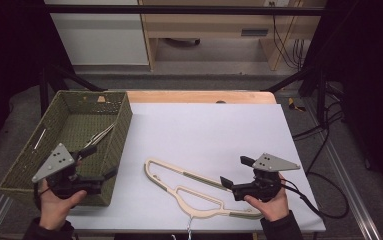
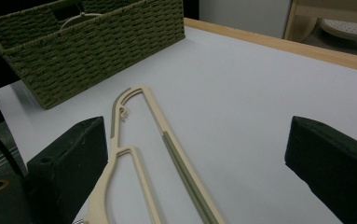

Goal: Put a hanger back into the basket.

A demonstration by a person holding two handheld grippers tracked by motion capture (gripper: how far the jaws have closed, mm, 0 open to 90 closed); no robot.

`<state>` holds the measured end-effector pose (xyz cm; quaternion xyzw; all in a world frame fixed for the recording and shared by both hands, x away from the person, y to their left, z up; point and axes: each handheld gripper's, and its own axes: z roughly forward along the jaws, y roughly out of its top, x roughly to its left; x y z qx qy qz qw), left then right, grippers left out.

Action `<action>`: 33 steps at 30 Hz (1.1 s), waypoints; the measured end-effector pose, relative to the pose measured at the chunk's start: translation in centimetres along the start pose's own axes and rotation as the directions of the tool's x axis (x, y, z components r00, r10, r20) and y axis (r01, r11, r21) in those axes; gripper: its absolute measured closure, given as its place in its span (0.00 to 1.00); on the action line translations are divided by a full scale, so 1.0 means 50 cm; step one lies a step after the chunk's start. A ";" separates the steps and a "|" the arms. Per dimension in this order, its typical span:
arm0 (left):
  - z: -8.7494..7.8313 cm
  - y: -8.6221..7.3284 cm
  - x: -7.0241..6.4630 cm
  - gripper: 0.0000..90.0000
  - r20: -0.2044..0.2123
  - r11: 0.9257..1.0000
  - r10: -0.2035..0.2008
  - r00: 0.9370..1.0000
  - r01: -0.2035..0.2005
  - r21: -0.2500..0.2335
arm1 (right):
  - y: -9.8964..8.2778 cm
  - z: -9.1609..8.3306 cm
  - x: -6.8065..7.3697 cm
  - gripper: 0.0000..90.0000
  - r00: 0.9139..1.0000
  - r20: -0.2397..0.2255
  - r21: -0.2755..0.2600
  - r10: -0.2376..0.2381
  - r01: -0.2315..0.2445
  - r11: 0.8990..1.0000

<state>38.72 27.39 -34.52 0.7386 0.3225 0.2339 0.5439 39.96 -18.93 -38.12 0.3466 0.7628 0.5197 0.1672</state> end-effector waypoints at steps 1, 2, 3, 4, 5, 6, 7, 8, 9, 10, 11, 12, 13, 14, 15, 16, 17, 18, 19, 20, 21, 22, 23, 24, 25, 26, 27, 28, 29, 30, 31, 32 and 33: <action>0.005 -0.004 -0.006 0.09 0.002 1.000 0.004 1.000 -0.004 -0.001 | 0.001 0.003 0.005 0.07 1.000 -0.008 0.000 0.004 -0.004 1.000; 0.012 -0.010 -0.014 0.09 0.007 1.000 0.003 1.000 -0.003 -0.003 | 0.001 0.003 0.005 0.07 1.000 -0.008 0.000 0.004 -0.004 1.000; 0.030 -0.024 -0.028 0.09 0.029 1.000 -0.001 1.000 0.001 0.010 | 0.002 0.008 0.011 0.07 1.000 -0.022 0.000 0.006 -0.006 1.000; 0.039 -0.031 -0.034 0.09 0.038 1.000 0.002 0.999 -0.003 0.015 | 0.003 0.011 0.015 0.07 1.000 -0.029 0.000 0.001 -0.001 1.000; 0.039 -0.031 -0.034 0.09 0.038 1.000 0.002 0.999 -0.003 0.015 | 0.003 0.011 0.015 0.07 1.000 -0.029 0.000 0.001 -0.001 1.000; 0.048 -0.038 -0.040 0.09 0.040 1.000 0.006 0.999 -0.007 0.023 | 0.004 0.018 0.024 0.07 0.999 -0.035 0.003 -0.001 0.001 1.000; 0.056 -0.044 -0.044 0.09 0.043 0.999 0.015 0.999 -0.016 0.033 | 0.004 0.018 0.024 0.07 0.999 -0.035 0.003 -0.001 0.001 1.000; 0.067 -0.056 -0.049 0.09 0.048 0.999 0.015 0.999 -0.018 0.046 | 0.004 0.025 0.033 0.07 0.999 -0.043 0.010 -0.006 0.007 1.000; 0.067 -0.056 -0.049 0.10 0.048 0.999 0.015 0.999 -0.018 0.046 | 0.004 0.025 0.033 0.07 0.999 -0.043 0.010 -0.006 0.007 1.000; 0.073 -0.063 -0.050 0.10 0.055 0.998 0.009 0.998 -0.012 0.054 | 0.003 0.029 0.036 0.07 0.999 -0.047 0.014 -0.006 0.007 1.000; 0.077 -0.067 -0.051 0.10 0.056 0.998 0.007 0.998 -0.010 0.061 | 0.001 0.041 0.045 0.07 0.998 -0.057 0.030 -0.006 0.008 1.000; 0.080 -0.070 -0.051 0.10 0.055 0.998 0.004 0.998 -0.008 0.066 | 0.001 0.041 0.045 0.07 0.998 -0.057 0.030 -0.006 0.008 1.000; 0.083 -0.074 -0.051 0.10 0.056 0.997 0.004 0.998 -0.008 0.074 | 0.000 0.044 0.048 0.07 0.998 -0.061 0.037 -0.008 0.010 0.999; 0.089 -0.080 -0.051 0.10 0.052 0.996 0.005 0.999 -0.009 0.086 | -0.003 0.056 0.055 0.07 0.997 -0.076 0.050 0.001 0.002 0.999; 0.092 -0.083 -0.052 0.10 0.047 0.996 0.011 0.999 -0.015 0.091 | -0.005 0.061 0.059 0.07 0.997 -0.078 0.057 -0.001 0.005 0.998; 0.092 -0.083 -0.052 0.10 0.047 0.996 0.011 0.999 -0.015 0.091 | -0.005 0.061 0.059 0.07 0.997 -0.078 0.057 -0.001 0.005 0.998; 0.095 -0.086 -0.051 0.10 0.050 0.995 0.009 0.999 -0.014 0.099 | -0.006 0.066 0.063 0.07 0.997 -0.077 0.065 -0.004 0.009 0.998; 0.097 -0.088 -0.052 0.09 0.052 0.995 0.002 0.999 -0.007 0.099 | -0.010 0.075 0.072 0.07 0.996 -0.086 0.082 -0.011 0.018 0.997; 0.099 -0.090 -0.052 0.09 0.054 0.995 0.002 0.999 -0.008 0.104 | -0.010 0.075 0.072 0.07 0.996 -0.086 0.082 -0.011 0.018 0.997; 0.102 -0.093 -0.054 0.09 0.054 0.994 0.005 0.999 -0.011 0.105 | -0.012 0.083 0.080 0.08 0.996 -0.093 0.093 -0.009 0.018 0.996; 0.102 -0.093 -0.054 0.09 0.054 0.994 0.005 0.999 -0.011 0.105 | -0.014 0.088 0.086 0.08 0.996 -0.093 0.102 -0.012 0.022 0.994; 0.102 -0.093 -0.053 0.09 0.061 0.994 0.006 0.998 -0.013 0.105 | -0.014 0.088 0.086 0.08 0.996 -0.093 0.102 -0.012 0.022 0.994; 0.102 -0.092 -0.052 0.09 0.063 0.995 0.008 0.998 -0.015 0.103 | -0.015 0.093 0.091 0.08 0.995 -0.095 0.112 -0.023 0.033 0.993; 0.101 -0.093 -0.052 0.09 0.063 0.995 0.009 0.998 -0.016 0.101 | -0.016 0.100 0.099 0.08 0.995 -0.095 0.122 -0.029 0.040 0.992; 0.102 -0.093 -0.051 0.09 0.066 0.995 0.004 0.998 -0.010 0.100 | -0.020 0.111 0.108 0.09 0.993 -0.111 0.139 -0.031 0.047 0.989; 0.102 -0.094 -0.049 0.09 0.068 0.995 0.002 0.998 -0.009 0.103 | -0.020 0.111 0.108 0.09 0.993 -0.111 0.139 -0.031 0.047 0.989; 0.102 -0.096 -0.048 0.09 0.068 0.995 -0.003 0.998 -0.004 0.102 | -0.022 0.117 0.113 0.09 0.993 -0.113 0.151 -0.026 0.043 0.988; 0.103 -0.097 -0.048 0.09 0.070 0.995 -0.004 0.998 -0.003 0.104 | -0.025 0.124 0.118 0.09 0.993 -0.117 0.164 -0.029 0.049 0.985; 0.103 -0.100 -0.048 0.08 0.065 0.994 0.000 0.998 -0.007 0.105 | -0.032 0.137 0.127 0.09 0.992 -0.125 0.190 -0.033 0.057 0.980; 0.103 -0.100 -0.048 0.08 0.065 0.994 0.000 0.998 -0.007 0.105 | -0.032 0.137 0.127 0.09 0.992 -0.125 0.190 -0.033 0.057 0.980; 0.103 -0.100 -0.049 0.08 0.065 0.994 0.000 0.998 -0.007 0.106 | -0.039 0.147 0.135 0.10 0.991 -0.130 0.211 -0.037 0.064 0.975; 0.103 -0.101 -0.049 0.08 0.065 0.994 0.002 0.998 -0.009 0.107 | -0.039 0.147 0.135 0.10 0.991 -0.130 0.211 -0.037 0.064 0.975; 0.103 -0.101 -0.050 0.09 0.062 0.995 0.004 0.998 -0.010 0.099 | -0.046 0.155 0.140 0.12 0.990 -0.135 0.225 -0.028 0.058 0.973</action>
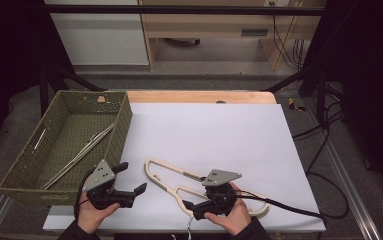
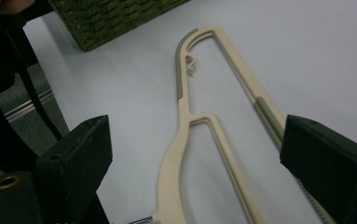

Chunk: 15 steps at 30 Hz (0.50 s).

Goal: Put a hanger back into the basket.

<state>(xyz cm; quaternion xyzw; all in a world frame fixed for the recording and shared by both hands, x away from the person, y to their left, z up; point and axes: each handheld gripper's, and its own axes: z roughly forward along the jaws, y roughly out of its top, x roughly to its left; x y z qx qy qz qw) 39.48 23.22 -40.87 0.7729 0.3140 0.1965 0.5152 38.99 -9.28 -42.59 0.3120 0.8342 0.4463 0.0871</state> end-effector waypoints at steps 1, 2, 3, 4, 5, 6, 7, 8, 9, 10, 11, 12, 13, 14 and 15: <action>0.000 0.000 0.000 0.09 0.000 1.000 0.000 1.000 0.000 0.000 | 0.000 0.000 0.000 0.12 1.000 0.000 0.000 0.000 0.000 1.000; 0.001 -0.001 -0.002 0.09 -0.004 1.000 0.005 1.000 -0.005 0.007 | -0.007 0.012 0.004 0.13 1.000 0.004 0.021 -0.005 0.005 1.000; 0.001 -0.001 -0.002 0.09 -0.004 1.000 0.005 1.000 -0.005 0.007 | -0.008 0.015 0.004 0.13 1.000 0.001 0.030 -0.007 0.007 1.000; 0.001 -0.001 -0.003 0.09 -0.007 1.000 0.011 1.000 -0.011 0.008 | -0.008 0.015 0.004 0.13 1.000 0.001 0.030 -0.007 0.007 1.000; 0.002 -0.003 -0.004 0.09 -0.002 1.000 0.008 1.000 -0.008 0.008 | -0.012 0.025 0.008 0.15 1.000 -0.001 0.046 -0.003 0.003 0.999; 0.002 -0.003 -0.004 0.09 -0.002 1.000 0.008 1.000 -0.008 0.008 | -0.013 0.031 0.011 0.15 1.000 0.001 0.051 -0.005 0.005 0.999; 0.005 -0.005 -0.004 0.09 0.001 1.000 0.005 1.000 -0.005 0.012 | -0.015 0.036 0.014 0.16 1.000 0.000 0.064 -0.015 0.015 0.998; 0.007 -0.006 -0.003 0.09 0.001 1.000 0.004 1.000 -0.004 0.016 | -0.017 0.041 0.018 0.17 1.000 0.001 0.077 -0.013 0.013 0.997; 0.008 -0.008 -0.004 0.09 -0.006 1.000 0.011 1.000 -0.011 0.017 | -0.020 0.047 0.020 0.18 1.000 -0.002 0.089 -0.021 0.021 0.996; 0.008 -0.008 -0.004 0.09 -0.006 1.000 0.011 1.000 -0.011 0.017 | -0.020 0.047 0.020 0.18 1.000 -0.002 0.089 -0.021 0.021 0.996; 0.008 -0.008 -0.006 0.09 -0.008 1.000 0.016 1.000 -0.016 0.018 | -0.022 0.053 0.021 0.20 0.999 -0.004 0.101 -0.034 0.034 0.994; 0.007 -0.008 -0.009 0.09 -0.001 1.000 0.016 1.000 -0.016 0.015 | -0.028 0.064 0.024 0.23 0.999 0.004 0.129 -0.042 0.041 0.991; 0.007 -0.008 -0.010 0.09 0.003 1.000 0.017 1.000 -0.017 0.016 | -0.030 0.066 0.025 0.25 0.999 0.002 0.143 -0.040 0.039 0.989; 0.007 -0.008 -0.010 0.10 0.003 1.000 0.017 1.000 -0.017 0.016 | -0.032 0.070 0.027 0.27 0.999 0.001 0.149 -0.033 0.033 0.988; 0.009 -0.008 -0.012 0.09 0.007 1.000 0.020 1.000 -0.020 0.021 | -0.034 0.074 0.026 0.29 0.999 -0.003 0.157 -0.037 0.037 0.987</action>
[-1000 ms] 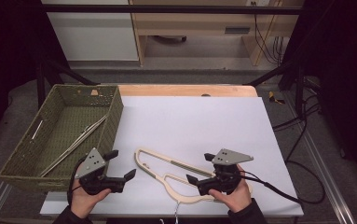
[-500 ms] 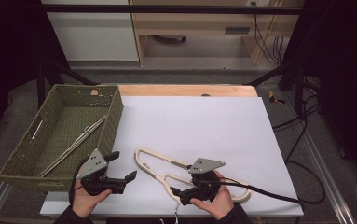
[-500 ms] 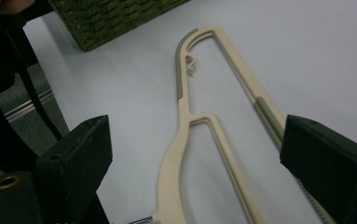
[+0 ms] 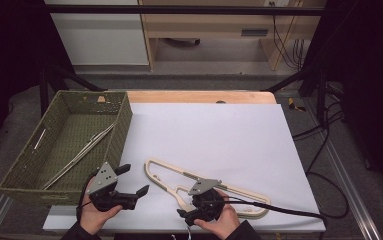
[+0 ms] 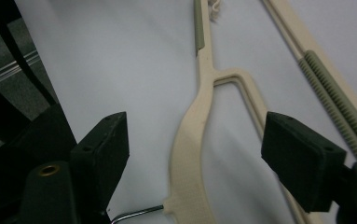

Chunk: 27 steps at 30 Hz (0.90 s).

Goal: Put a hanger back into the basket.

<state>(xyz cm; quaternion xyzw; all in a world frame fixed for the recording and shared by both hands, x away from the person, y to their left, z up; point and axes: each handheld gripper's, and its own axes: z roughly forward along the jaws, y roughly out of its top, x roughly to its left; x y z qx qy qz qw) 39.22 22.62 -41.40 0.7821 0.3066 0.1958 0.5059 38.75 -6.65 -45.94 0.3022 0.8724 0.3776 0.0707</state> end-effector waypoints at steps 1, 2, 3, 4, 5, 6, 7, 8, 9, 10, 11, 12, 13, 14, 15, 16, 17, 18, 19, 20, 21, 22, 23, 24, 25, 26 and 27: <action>0.000 0.000 0.000 0.10 0.000 1.000 0.000 1.000 0.000 0.000 | 0.000 0.000 0.000 0.29 1.000 0.000 0.000 0.000 0.000 1.000; 0.001 -0.001 0.000 0.10 0.002 1.000 0.000 1.000 0.000 0.001 | -0.002 0.004 0.000 0.35 1.000 -0.001 0.021 0.001 -0.001 1.000; 0.002 -0.001 0.000 0.10 0.003 1.000 0.001 1.000 -0.001 0.003 | -0.002 0.004 0.000 0.35 1.000 -0.001 0.021 0.001 -0.001 1.000; 0.002 -0.001 -0.001 0.10 0.004 1.000 0.000 1.000 0.000 0.003 | -0.003 0.008 -0.001 0.38 1.000 0.007 0.022 -0.002 0.002 1.000; 0.002 -0.001 -0.001 0.10 0.006 1.000 -0.002 1.000 0.002 0.002 | -0.006 0.012 -0.001 0.44 1.000 0.006 0.038 -0.008 0.007 0.999; 0.002 -0.001 -0.001 0.10 0.006 1.000 -0.002 1.000 0.002 0.002 | -0.006 0.012 -0.001 0.44 1.000 0.006 0.038 -0.008 0.007 0.999; 0.002 -0.001 -0.002 0.10 0.008 1.000 -0.001 1.000 0.001 0.002 | -0.007 0.016 0.001 0.49 1.000 0.006 0.060 0.003 -0.004 0.998; 0.002 -0.001 -0.002 0.10 0.008 1.000 -0.001 1.000 0.001 0.002 | -0.007 0.016 0.001 0.49 1.000 0.006 0.060 0.003 -0.004 0.998; 0.002 -0.001 -0.003 0.10 0.011 1.000 -0.001 1.000 0.001 0.003 | -0.009 0.021 -0.001 0.55 1.000 0.000 0.070 -0.010 0.010 0.997; 0.002 -0.001 -0.003 0.10 0.011 1.000 -0.001 1.000 0.001 0.003 | -0.009 0.021 -0.001 0.55 1.000 0.000 0.070 -0.010 0.010 0.997; 0.003 -0.001 -0.004 0.10 0.013 1.000 0.002 1.000 -0.002 0.004 | -0.011 0.024 0.000 0.58 1.000 -0.006 0.078 -0.014 0.015 0.997; 0.003 -0.001 -0.004 0.10 0.013 1.000 0.002 1.000 -0.002 0.004 | -0.011 0.024 0.000 0.58 1.000 -0.006 0.078 -0.014 0.015 0.997; 0.003 -0.001 -0.004 0.10 0.014 1.000 0.002 1.000 -0.002 0.005 | -0.011 0.023 0.002 0.62 1.000 0.004 0.083 -0.010 0.010 0.996; 0.003 -0.001 -0.005 0.10 0.013 1.000 0.003 1.000 -0.003 0.005 | -0.011 0.023 0.002 0.64 1.000 0.003 0.082 -0.010 0.010 0.997; 0.004 -0.001 -0.005 0.10 0.014 1.000 0.003 1.000 -0.003 0.006 | -0.011 0.023 0.002 0.64 1.000 0.003 0.082 -0.010 0.010 0.997; 0.004 -0.001 -0.005 0.10 0.014 1.000 0.003 1.000 -0.003 0.007 | -0.012 0.024 0.003 0.66 1.000 0.009 0.079 -0.020 0.019 0.997; 0.005 -0.001 -0.005 0.10 0.015 1.000 0.003 1.000 -0.003 0.007 | -0.012 0.023 0.005 0.68 1.000 0.011 0.081 -0.022 0.021 0.997; 0.005 -0.001 -0.006 0.11 0.015 1.000 0.003 1.000 -0.004 0.008 | -0.013 0.023 0.004 0.69 0.999 0.010 0.077 -0.039 0.038 0.996; 0.005 -0.001 -0.006 0.11 0.016 1.000 0.005 1.000 -0.005 0.010 | -0.013 0.023 0.004 0.70 0.999 0.008 0.081 -0.037 0.036 0.996; 0.006 -0.001 -0.007 0.11 0.018 1.000 0.007 1.000 -0.007 0.011 | -0.013 0.022 0.004 0.72 0.999 0.004 0.083 -0.039 0.039 0.996; 0.006 -0.001 -0.008 0.11 0.019 1.000 0.007 1.000 -0.008 0.011 | -0.013 0.022 0.005 0.72 0.999 0.004 0.085 -0.038 0.037 0.996; 0.006 -0.001 -0.008 0.11 0.019 1.000 0.007 1.000 -0.008 0.011 | -0.013 0.022 0.005 0.72 0.999 0.004 0.085 -0.038 0.037 0.996; 0.007 -0.002 -0.009 0.11 0.020 1.000 0.008 1.000 -0.009 0.012 | -0.012 0.022 0.008 0.73 1.000 0.009 0.088 -0.016 0.015 0.996; 0.007 -0.002 -0.009 0.11 0.020 1.000 0.008 1.000 -0.009 0.012 | -0.012 0.022 0.007 0.73 1.000 0.003 0.090 -0.019 0.019 0.996; 0.008 -0.002 -0.009 0.11 0.021 1.000 0.009 1.000 -0.009 0.013 | -0.012 0.022 0.007 0.73 1.000 0.003 0.090 -0.019 0.019 0.996; 0.009 -0.002 -0.010 0.11 0.024 1.000 0.010 1.000 -0.010 0.015 | -0.011 0.022 0.007 0.74 1.000 0.004 0.090 -0.015 0.014 0.996; 0.010 -0.002 -0.010 0.11 0.025 1.000 0.011 1.000 -0.011 0.015 | -0.011 0.022 0.007 0.75 1.000 0.000 0.096 -0.007 0.007 0.995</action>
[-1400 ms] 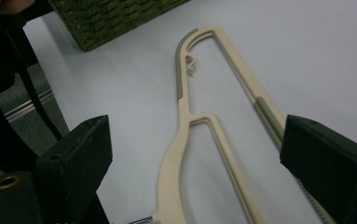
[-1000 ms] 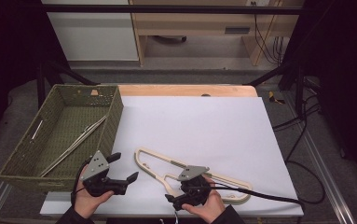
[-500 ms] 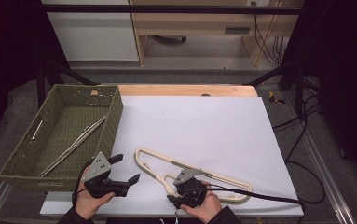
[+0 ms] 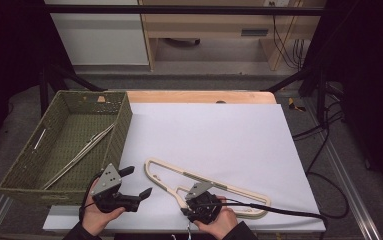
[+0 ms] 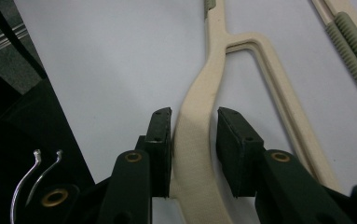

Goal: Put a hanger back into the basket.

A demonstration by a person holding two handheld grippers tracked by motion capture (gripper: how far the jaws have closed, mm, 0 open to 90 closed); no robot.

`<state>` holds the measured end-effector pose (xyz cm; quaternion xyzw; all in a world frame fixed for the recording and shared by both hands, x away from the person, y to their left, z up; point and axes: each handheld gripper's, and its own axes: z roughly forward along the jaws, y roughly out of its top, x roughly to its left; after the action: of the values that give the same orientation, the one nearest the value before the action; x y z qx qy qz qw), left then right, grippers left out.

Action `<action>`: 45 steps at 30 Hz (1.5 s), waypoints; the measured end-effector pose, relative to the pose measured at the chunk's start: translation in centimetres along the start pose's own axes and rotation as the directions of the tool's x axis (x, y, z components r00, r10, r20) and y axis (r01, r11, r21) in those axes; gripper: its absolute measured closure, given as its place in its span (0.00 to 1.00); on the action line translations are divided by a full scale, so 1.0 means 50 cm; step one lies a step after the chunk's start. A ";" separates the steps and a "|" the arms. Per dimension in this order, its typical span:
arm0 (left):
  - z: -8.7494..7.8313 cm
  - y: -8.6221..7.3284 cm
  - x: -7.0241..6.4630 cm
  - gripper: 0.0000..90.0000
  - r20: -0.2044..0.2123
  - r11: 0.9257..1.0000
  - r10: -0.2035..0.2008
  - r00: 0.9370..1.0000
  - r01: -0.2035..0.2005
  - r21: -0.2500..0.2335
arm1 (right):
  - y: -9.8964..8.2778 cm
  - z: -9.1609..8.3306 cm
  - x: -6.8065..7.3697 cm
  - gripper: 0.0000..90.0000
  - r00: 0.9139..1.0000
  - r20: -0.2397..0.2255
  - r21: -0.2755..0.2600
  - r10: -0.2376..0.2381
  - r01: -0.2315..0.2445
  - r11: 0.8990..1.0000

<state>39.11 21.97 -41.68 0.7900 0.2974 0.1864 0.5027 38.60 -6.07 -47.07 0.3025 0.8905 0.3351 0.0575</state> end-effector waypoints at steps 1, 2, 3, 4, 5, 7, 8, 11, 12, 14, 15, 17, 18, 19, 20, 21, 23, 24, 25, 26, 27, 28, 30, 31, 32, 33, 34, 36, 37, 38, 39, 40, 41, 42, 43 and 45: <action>0.001 0.000 -0.001 0.11 0.001 1.000 -0.001 1.000 0.001 0.000 | 0.000 0.000 0.000 0.75 1.000 0.000 0.000 0.000 0.000 1.000; 0.002 0.000 -0.001 0.11 0.002 1.000 0.000 1.000 0.000 0.001 | 0.001 -0.001 0.000 0.79 1.000 -0.002 0.002 0.008 -0.008 1.000; 0.003 -0.001 -0.003 0.11 0.005 1.000 0.004 1.000 -0.004 0.006 | 0.001 0.000 -0.002 0.79 1.000 0.001 0.001 0.001 -0.001 1.000; 0.004 -0.001 -0.004 0.11 0.008 1.000 0.004 1.000 -0.004 0.007 | 0.001 -0.001 -0.003 0.80 1.000 -0.005 0.006 0.013 -0.013 1.000; 0.004 -0.001 -0.004 0.11 0.008 1.000 0.004 1.000 -0.004 0.007 | 0.001 -0.001 -0.003 0.80 1.000 -0.005 0.006 0.013 -0.013 1.000; 0.005 -0.001 -0.005 0.11 0.010 1.000 0.010 1.000 -0.010 0.009 | 0.003 -0.001 -0.007 0.80 0.999 -0.011 0.010 0.035 -0.034 0.999; 0.005 -0.002 -0.005 0.11 0.012 1.000 0.010 1.000 -0.010 0.010 | 0.004 -0.002 -0.009 0.80 0.999 -0.018 0.013 0.046 -0.046 0.999; 0.007 -0.002 -0.006 0.11 0.019 1.000 0.013 1.000 -0.014 0.012 | 0.005 -0.002 -0.010 0.81 0.998 -0.019 0.017 0.060 -0.059 0.998; 0.007 -0.002 -0.007 0.11 0.022 1.000 0.017 1.000 -0.017 0.014 | 0.006 -0.002 -0.010 0.81 0.998 -0.021 0.019 0.063 -0.063 0.998; 0.009 -0.002 -0.009 0.11 0.029 1.000 0.021 0.999 -0.022 0.020 | 0.007 -0.004 -0.011 0.81 0.997 -0.029 0.015 0.068 -0.067 0.998; 0.011 -0.002 -0.010 0.11 0.032 0.999 0.027 0.999 -0.027 0.025 | 0.008 -0.006 -0.013 0.81 0.998 -0.029 0.019 0.062 -0.062 0.998; 0.017 -0.003 -0.013 0.11 0.046 0.998 0.041 0.998 -0.043 0.042 | 0.008 -0.009 -0.015 0.81 0.998 -0.037 0.010 0.054 -0.053 0.999; 0.019 -0.003 -0.015 0.11 0.049 0.998 0.047 0.998 -0.050 0.048 | 0.010 -0.012 -0.014 0.81 0.997 -0.038 0.011 0.065 -0.065 0.998; 0.022 -0.004 -0.017 0.11 0.054 0.997 0.057 0.997 -0.060 0.055 | 0.010 -0.012 -0.014 0.81 0.997 -0.038 0.011 0.065 -0.065 0.998; 0.026 -0.005 -0.019 0.11 0.061 0.995 0.065 0.996 -0.069 0.068 | 0.012 -0.016 -0.013 0.81 0.997 -0.038 0.012 0.070 -0.069 0.998; 0.030 -0.005 -0.021 0.11 0.070 0.994 0.073 0.995 -0.078 0.079 | 0.012 -0.016 -0.013 0.81 0.997 -0.038 0.012 0.070 -0.069 0.998; 0.044 -0.008 -0.030 0.11 0.092 0.987 0.106 0.990 -0.116 0.110 | 0.015 -0.023 -0.015 0.81 0.996 -0.053 0.009 0.065 -0.065 0.998; 0.049 -0.008 -0.033 0.11 0.100 0.984 0.119 0.988 -0.130 0.121 | 0.015 -0.025 -0.016 0.81 0.996 -0.061 0.003 0.058 -0.058 0.998; 0.049 -0.008 -0.033 0.11 0.100 0.984 0.119 0.988 -0.130 0.121 | 0.017 -0.028 -0.015 0.81 0.996 -0.059 0.005 0.062 -0.062 0.998; 0.054 -0.008 -0.035 0.11 0.111 0.980 0.132 0.985 -0.146 0.132 | 0.017 -0.028 -0.015 0.81 0.996 -0.059 0.005 0.062 -0.062 0.998; 0.060 -0.008 -0.038 0.11 0.120 0.976 0.145 0.982 -0.162 0.144 | 0.018 -0.031 -0.015 0.81 0.996 -0.062 0.001 0.064 -0.064 0.998; 0.065 -0.008 -0.040 0.11 0.128 0.972 0.157 0.979 -0.176 0.153 | 0.018 -0.034 -0.017 0.81 0.996 -0.072 -0.001 0.053 -0.053 0.999; 0.075 -0.005 -0.043 0.12 0.147 0.963 0.184 0.972 -0.208 0.171 | 0.020 -0.038 -0.017 0.81 0.995 -0.081 0.000 0.054 -0.054 0.999; 0.079 -0.003 -0.045 0.12 0.158 0.960 0.190 0.969 -0.218 0.177 | 0.021 -0.038 -0.017 0.81 0.995 -0.085 -0.008 0.054 -0.055 0.998; 0.084 -0.001 -0.046 0.12 0.168 0.956 0.200 0.965 -0.229 0.182 | 0.021 -0.040 -0.018 0.81 0.995 -0.089 -0.002 0.049 -0.049 0.999; 0.088 0.001 -0.047 0.12 0.177 0.951 0.212 0.961 -0.245 0.190 | 0.022 -0.042 -0.017 0.81 0.994 -0.098 -0.005 0.052 -0.053 0.999; 0.093 0.003 -0.047 0.12 0.188 0.943 0.228 0.955 -0.265 0.203 | 0.022 -0.042 -0.017 0.81 0.994 -0.098 -0.005 0.052 -0.053 0.999; 0.106 0.005 -0.052 0.14 0.204 0.927 0.260 0.944 -0.303 0.221 | 0.023 -0.047 -0.018 0.81 0.992 -0.112 -0.004 0.051 -0.051 0.999; 0.110 0.006 -0.054 0.14 0.212 0.922 0.270 0.939 -0.316 0.226 | 0.023 -0.047 -0.018 0.81 0.992 -0.112 -0.004 0.051 -0.051 0.999; 0.122 0.007 -0.058 0.15 0.229 0.907 0.294 0.928 -0.347 0.239 | 0.024 -0.052 -0.019 0.81 0.993 -0.112 0.004 0.045 -0.045 0.999; 0.122 0.007 -0.058 0.16 0.229 0.907 0.294 0.928 -0.347 0.239 | 0.024 -0.052 -0.019 0.81 0.993 -0.112 0.004 0.045 -0.045 0.999; 0.128 0.008 -0.061 0.16 0.229 0.900 0.308 0.923 -0.361 0.245 | 0.025 -0.052 -0.019 0.81 0.992 -0.117 -0.005 0.047 -0.048 0.999; 0.134 0.010 -0.063 0.17 0.230 0.888 0.330 0.916 -0.383 0.252 | 0.025 -0.054 -0.019 0.81 0.993 -0.114 -0.003 0.043 -0.044 0.999; 0.140 0.010 -0.066 0.19 0.230 0.887 0.335 0.914 -0.388 0.250 | 0.025 -0.055 -0.020 0.81 0.992 -0.119 -0.001 0.038 -0.038 0.999; 0.146 0.011 -0.068 0.21 0.234 0.879 0.350 0.907 -0.404 0.252 | 0.025 -0.057 -0.021 0.81 0.992 -0.122 0.004 0.034 -0.034 0.999; 0.157 0.013 -0.073 0.28 0.231 0.863 0.383 0.894 -0.436 0.256 | 0.026 -0.060 -0.021 0.81 0.992 -0.122 0.003 0.038 -0.038 0.999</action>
<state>41.22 13.97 -44.40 0.9154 0.1025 0.1726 0.3490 39.18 -7.57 -44.05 0.2984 0.8866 0.3535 -0.0035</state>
